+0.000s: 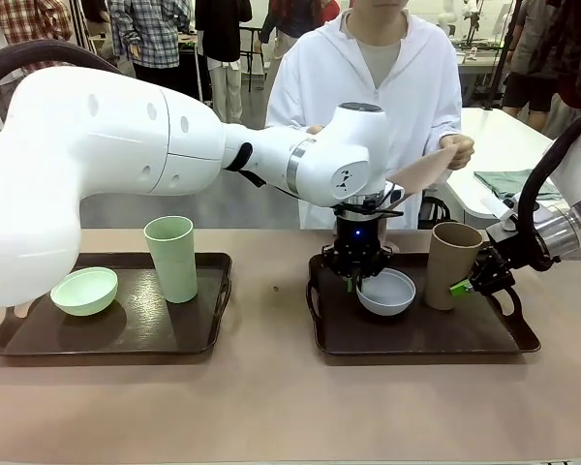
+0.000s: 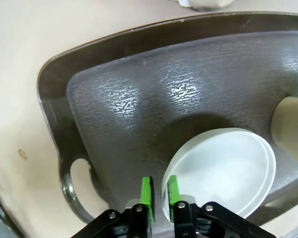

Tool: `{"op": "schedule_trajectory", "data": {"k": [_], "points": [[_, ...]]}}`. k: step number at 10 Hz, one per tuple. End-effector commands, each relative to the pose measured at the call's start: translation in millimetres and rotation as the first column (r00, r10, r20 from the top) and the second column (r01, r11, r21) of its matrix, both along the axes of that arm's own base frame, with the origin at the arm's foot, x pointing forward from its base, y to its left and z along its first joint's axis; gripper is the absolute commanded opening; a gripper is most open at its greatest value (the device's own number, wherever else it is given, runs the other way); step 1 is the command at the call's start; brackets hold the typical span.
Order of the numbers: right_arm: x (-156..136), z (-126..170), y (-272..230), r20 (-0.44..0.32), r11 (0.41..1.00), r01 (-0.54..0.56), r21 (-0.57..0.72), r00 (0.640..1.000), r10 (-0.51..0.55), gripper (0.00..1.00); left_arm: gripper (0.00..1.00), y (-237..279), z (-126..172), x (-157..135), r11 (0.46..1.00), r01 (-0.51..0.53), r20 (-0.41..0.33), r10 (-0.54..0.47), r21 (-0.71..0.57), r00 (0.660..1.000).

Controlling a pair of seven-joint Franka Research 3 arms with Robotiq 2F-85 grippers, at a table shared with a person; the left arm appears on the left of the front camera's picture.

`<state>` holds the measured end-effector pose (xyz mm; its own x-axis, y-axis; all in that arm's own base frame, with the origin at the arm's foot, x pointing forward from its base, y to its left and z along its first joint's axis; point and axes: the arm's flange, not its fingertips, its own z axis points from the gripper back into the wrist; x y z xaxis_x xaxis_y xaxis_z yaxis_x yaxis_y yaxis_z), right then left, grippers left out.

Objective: Set up a tray with a mat and arrange the tableware.
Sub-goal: Pick up the Picnic Bowl and Reusable plastic cup from the Handle tray in front of the human's position and hold them in the air.

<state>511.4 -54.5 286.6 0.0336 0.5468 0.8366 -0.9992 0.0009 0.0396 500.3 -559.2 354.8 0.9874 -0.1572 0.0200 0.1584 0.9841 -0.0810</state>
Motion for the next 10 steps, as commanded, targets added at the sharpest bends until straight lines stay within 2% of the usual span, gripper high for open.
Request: {"op": "schedule_trajectory", "data": {"k": [1,2,3,5,6,7,10], "points": [[3.6,-8.6,0.0,0.014,1.000,-0.021,-0.009,1.000,0.021,0.00,0.00,-1.6,4.4,8.0,1.000,0.004,-0.019,-0.005,-0.016,1.000],[3.4,-8.5,0.1,0.014,1.000,-0.021,-0.009,1.000,0.021,0.21,0.00,0.6,5.1,9.4,1.000,-0.005,-0.025,0.004,-0.014,1.000],[3.0,-8.4,0.0,0.016,1.000,-0.021,-0.008,1.000,0.021,0.00,0.00,3.1,5.9,9.3,1.000,-0.011,-0.027,0.011,0.007,1.000],[-0.6,0.6,-0.1,0.000,1.000,-0.002,-0.012,1.000,0.002,0.00,0.00,14.2,16.6,5.9,1.000,-0.015,-0.067,0.017,0.024,0.998],[-6.9,15.8,1.5,-0.012,1.000,-0.005,-0.013,1.000,0.005,0.00,0.01,23.9,30.9,0.7,1.000,-0.008,-0.087,0.010,0.016,0.996],[-18.7,39.3,4.7,-0.005,1.000,0.002,-0.019,1.000,-0.002,0.00,0.01,35.0,53.8,-7.1,1.000,-0.006,-0.082,0.005,-0.007,0.997],[-57.2,116.7,25.2,0.072,0.998,-0.006,-0.055,0.997,0.010,0.00,0.01,63.9,140.2,-42.6,0.997,0.001,0.014,0.000,-0.080,1.000]]}}
